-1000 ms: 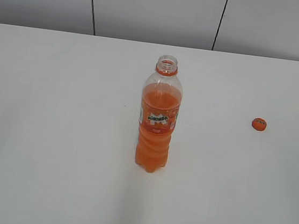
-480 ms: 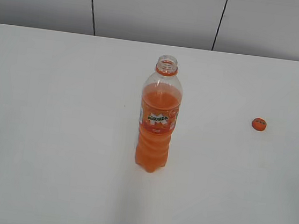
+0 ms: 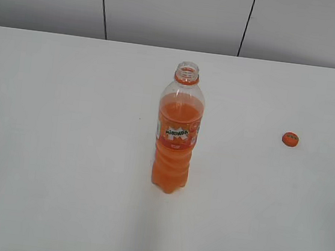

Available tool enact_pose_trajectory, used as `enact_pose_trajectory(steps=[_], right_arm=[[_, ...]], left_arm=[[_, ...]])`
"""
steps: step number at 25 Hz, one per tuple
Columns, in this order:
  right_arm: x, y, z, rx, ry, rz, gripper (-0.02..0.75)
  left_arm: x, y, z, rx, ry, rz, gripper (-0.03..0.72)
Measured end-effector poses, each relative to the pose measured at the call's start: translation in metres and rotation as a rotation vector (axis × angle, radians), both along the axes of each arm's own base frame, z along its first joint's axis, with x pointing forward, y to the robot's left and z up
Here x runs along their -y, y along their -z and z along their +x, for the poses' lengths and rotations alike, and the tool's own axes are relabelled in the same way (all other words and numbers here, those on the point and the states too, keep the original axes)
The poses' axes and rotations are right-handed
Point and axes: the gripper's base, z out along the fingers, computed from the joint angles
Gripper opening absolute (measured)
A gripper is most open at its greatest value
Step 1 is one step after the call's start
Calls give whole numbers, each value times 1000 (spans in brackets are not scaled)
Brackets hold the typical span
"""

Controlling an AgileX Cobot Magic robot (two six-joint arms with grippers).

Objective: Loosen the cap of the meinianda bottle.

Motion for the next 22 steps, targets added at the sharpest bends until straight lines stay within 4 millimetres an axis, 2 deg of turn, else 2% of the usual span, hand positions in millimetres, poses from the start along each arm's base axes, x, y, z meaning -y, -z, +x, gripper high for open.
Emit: enact_pose_trajectory(steps=[5,22], right_arm=[[0,2,2,5,1,1,566],[0,2,2,8,2,5,566]], left_arm=[[0,12,5,-57,3,-2,489],[2,12,5,-57,11,-13,489]])
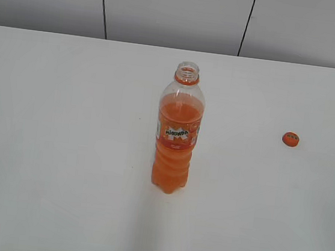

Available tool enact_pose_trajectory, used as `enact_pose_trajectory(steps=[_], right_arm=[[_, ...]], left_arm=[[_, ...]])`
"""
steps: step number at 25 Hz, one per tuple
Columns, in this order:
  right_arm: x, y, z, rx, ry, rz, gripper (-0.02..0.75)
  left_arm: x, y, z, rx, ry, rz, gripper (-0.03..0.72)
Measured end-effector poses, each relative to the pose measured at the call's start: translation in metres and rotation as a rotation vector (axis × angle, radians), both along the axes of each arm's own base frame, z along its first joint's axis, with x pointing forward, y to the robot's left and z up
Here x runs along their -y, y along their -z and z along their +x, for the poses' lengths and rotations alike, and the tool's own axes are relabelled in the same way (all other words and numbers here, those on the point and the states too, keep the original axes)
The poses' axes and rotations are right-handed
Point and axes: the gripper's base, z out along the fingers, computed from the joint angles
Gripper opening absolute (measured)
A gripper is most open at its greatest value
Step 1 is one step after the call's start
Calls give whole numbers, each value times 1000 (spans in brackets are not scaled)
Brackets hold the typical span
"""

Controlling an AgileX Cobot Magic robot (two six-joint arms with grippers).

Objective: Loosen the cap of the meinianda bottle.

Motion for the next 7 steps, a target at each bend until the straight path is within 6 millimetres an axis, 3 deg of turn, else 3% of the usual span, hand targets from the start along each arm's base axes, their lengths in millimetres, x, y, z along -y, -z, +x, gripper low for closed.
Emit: enact_pose_trajectory(steps=[7], right_arm=[[0,0,0,1,0,0,566]], left_arm=[[0,0,0,0,1,-1,489]])
